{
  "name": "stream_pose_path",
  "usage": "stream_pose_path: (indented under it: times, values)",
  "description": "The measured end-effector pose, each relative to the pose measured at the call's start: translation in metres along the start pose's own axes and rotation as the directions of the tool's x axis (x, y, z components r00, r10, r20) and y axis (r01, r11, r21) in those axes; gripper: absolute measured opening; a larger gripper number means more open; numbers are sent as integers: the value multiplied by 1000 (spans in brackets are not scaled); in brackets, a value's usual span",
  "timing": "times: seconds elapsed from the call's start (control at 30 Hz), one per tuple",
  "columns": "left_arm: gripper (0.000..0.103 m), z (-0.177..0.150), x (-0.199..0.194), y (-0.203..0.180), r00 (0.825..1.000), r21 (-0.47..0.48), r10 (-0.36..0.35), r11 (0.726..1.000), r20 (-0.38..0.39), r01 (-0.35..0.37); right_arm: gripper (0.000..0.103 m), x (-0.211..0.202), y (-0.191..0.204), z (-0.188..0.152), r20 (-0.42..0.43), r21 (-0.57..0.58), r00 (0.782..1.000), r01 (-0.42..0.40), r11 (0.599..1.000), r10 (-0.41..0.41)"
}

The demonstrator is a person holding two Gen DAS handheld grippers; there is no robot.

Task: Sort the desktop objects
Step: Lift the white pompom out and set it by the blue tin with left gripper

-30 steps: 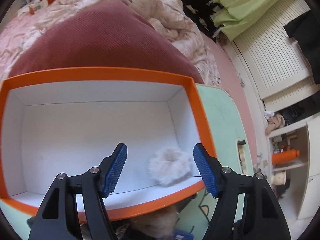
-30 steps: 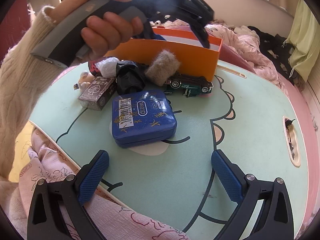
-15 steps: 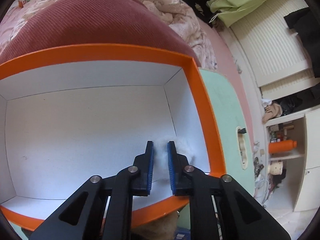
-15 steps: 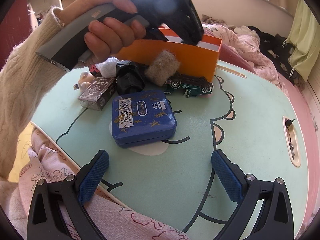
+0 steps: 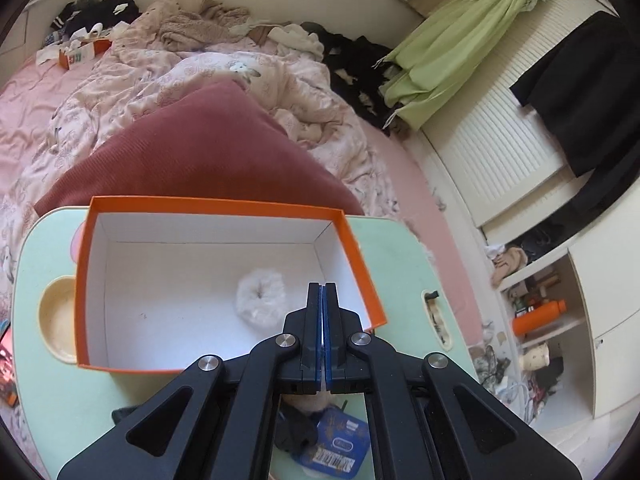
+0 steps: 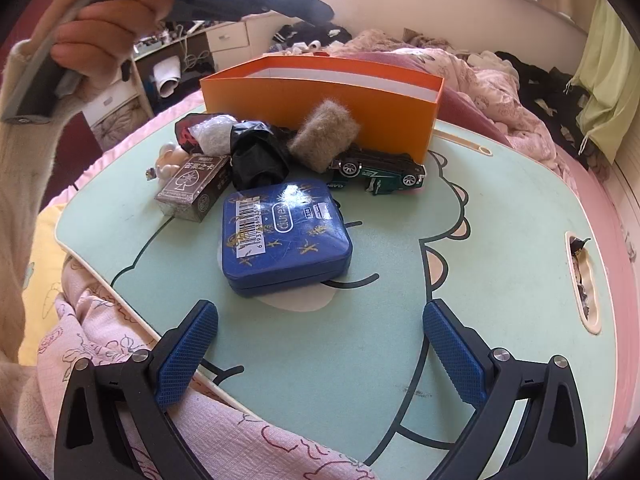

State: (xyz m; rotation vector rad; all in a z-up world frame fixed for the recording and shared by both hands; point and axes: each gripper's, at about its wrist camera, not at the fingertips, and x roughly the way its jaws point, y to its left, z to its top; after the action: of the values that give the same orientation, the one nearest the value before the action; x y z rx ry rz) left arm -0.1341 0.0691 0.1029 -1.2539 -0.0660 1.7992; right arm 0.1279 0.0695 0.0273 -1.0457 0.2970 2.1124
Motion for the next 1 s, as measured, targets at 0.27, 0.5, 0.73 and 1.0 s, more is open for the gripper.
stream_pose_path:
  times: [0.27,0.5,0.73,1.0]
  values:
    - [47,19,96,21,948,-18,243,968,-207,-252,102,0,0,0,2,-3,1000,-3,1000,3]
    - [35,6,125,5,915,119,332,943,-228,-312,102,0,0,0,3,-5,1000,-5,1000,5]
    - [34,0,62,-12,970,114,240,966,-40,-234,102,0,0,-1,6,-29,1000,-22,999,22]
    - [35,-67,-19,-28,988,137,110,983,109,-124,102,0,0,0,6,-33,1000,-23,999,23]
